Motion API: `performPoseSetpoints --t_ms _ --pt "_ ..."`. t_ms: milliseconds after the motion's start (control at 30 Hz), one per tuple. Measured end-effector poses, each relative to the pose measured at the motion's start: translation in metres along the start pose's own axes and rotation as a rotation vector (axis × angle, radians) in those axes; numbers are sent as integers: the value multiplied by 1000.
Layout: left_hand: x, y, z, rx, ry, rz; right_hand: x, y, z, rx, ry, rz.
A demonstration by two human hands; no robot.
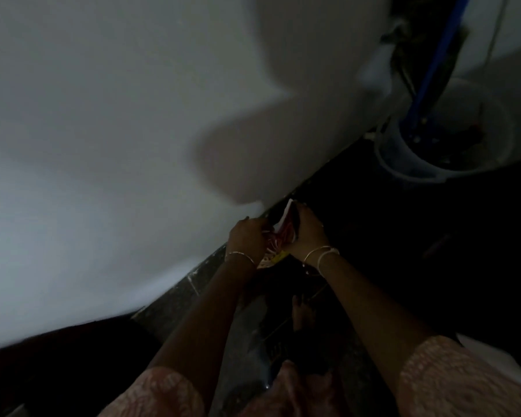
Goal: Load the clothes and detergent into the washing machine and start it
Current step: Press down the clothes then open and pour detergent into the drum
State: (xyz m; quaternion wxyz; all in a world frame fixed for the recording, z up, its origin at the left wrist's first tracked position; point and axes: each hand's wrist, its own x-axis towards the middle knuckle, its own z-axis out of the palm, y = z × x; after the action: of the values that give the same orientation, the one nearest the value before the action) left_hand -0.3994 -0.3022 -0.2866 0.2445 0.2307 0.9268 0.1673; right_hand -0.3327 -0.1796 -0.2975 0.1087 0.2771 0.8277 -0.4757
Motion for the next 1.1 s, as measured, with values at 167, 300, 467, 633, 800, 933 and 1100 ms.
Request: performPoseSetpoints --t_ms 167,300,467,633,800,933,1100 --pt "-52 30 -56 -26 132 171 -56 -34 -25 326 51 67" --pt "-92 52 -96 -4 222 319 -96 -59 -44 478 111 46" --pt "-140 88 -152 -34 360 474 -145 -99 -85 443 144 -33" --pt "-170 124 -198 -34 458 587 -182 -138 -130 379 202 -81" --pt "-199 170 -236 -78 584 666 -223 -169 -172 319 253 -168" --pt "-221 204 -264 -69 699 748 -251 -189 -205 385 320 -224" --pt "-240 253 -276 -45 791 786 -286 -196 -248 436 419 -304"
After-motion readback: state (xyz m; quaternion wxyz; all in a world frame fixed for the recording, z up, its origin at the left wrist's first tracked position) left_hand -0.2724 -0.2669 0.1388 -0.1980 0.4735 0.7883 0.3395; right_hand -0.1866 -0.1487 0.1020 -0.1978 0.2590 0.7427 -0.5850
